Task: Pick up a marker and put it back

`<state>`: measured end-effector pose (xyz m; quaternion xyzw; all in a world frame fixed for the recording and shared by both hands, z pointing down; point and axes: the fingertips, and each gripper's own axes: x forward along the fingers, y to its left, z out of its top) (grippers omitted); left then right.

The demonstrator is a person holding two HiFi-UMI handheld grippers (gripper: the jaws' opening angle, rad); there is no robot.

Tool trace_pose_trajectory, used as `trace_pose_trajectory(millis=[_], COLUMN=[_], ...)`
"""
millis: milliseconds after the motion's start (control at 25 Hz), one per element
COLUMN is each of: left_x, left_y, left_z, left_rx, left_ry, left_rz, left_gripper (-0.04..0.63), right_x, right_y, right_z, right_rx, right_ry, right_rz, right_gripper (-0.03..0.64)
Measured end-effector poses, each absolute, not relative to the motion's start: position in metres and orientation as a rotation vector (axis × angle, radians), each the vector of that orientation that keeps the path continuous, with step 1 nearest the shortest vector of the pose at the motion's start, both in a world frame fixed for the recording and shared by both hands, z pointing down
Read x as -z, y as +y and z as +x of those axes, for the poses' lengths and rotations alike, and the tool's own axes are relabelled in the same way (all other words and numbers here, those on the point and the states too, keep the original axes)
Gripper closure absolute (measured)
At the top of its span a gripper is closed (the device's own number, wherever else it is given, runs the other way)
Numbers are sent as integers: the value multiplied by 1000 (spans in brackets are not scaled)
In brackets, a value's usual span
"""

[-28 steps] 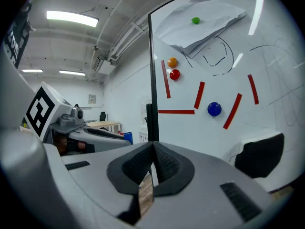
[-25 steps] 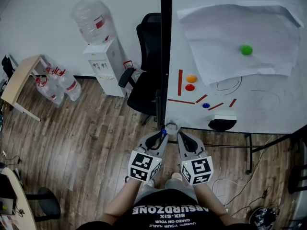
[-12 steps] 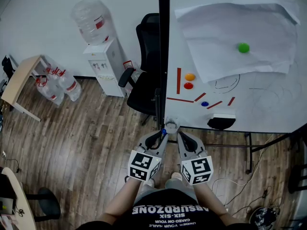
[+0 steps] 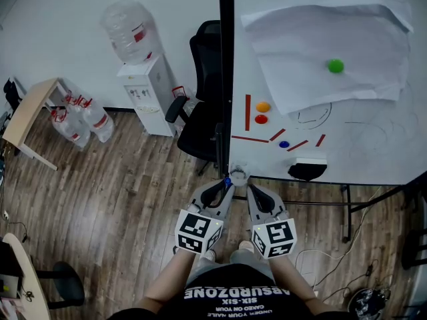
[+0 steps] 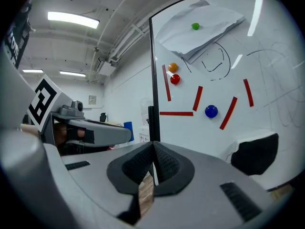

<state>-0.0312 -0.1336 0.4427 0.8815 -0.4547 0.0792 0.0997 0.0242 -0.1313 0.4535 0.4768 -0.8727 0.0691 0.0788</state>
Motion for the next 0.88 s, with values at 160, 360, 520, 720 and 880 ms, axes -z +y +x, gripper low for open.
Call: trace_pose_trajectory(millis=[160, 360, 520, 720, 880], left_x=[-425, -399, -378, -360, -354], left_y=[-133, -133, -132, -135, -140], left_z=[-32, -35, -38, -36, -33], left_rx=[-194, -127, -84, -51, -51], left_ry=[-1359, -1383, -1416, -1424, -1427], left_rz=[2634, 2661, 2696, 2741, 2765], left_gripper=[520, 520, 520, 520, 520], right_x=[-453, -453, -453, -451, -452], right_y=[-129, -129, -128, -129, -130], right_z=[26, 29, 30, 32, 33], right_rx=[-208, -212, -209, -205, -207], right_ry=[-2611, -2606, -2606, -2611, -2609], right_rz=[1437, 1446, 1453, 1463, 1465], right_gripper=[618, 618, 618, 618, 618])
